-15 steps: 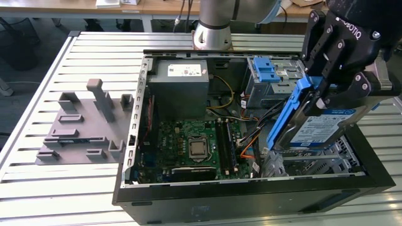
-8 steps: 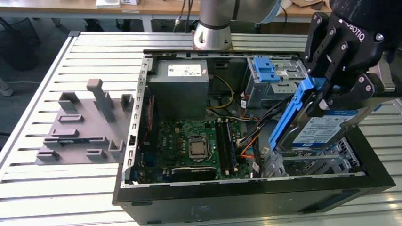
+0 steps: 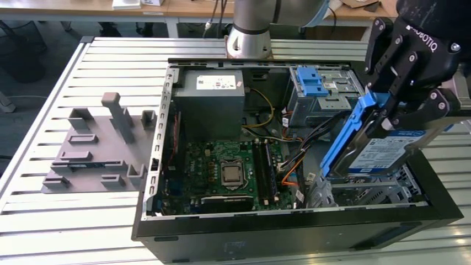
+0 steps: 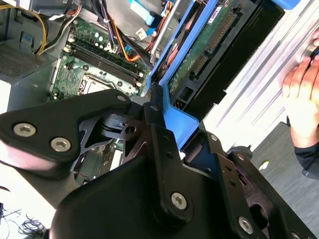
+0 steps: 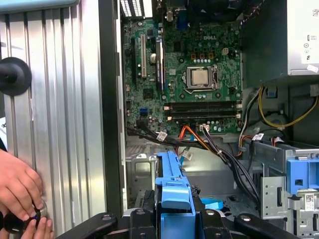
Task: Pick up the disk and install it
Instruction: 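Insert the disk into the insertion slot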
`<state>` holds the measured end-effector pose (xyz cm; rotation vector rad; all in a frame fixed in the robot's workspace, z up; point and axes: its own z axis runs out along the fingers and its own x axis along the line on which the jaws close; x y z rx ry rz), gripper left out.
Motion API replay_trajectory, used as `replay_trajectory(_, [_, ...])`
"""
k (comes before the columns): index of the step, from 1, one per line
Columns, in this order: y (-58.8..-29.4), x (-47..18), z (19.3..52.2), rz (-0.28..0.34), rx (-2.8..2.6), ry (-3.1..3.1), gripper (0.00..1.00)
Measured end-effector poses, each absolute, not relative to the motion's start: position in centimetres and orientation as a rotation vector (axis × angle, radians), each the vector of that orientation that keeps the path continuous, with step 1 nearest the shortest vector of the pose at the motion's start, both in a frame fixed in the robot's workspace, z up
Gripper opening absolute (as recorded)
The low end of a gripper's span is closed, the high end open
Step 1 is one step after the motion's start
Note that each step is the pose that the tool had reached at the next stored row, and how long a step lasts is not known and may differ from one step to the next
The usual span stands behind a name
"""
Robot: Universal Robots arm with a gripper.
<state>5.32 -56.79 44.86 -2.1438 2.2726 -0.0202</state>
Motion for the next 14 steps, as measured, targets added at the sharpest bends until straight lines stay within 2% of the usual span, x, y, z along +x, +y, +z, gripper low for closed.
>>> replay_trajectory(14, [-56.8, 6.6, 44.2, -0.020, -2.144, 2.273, 0.36])
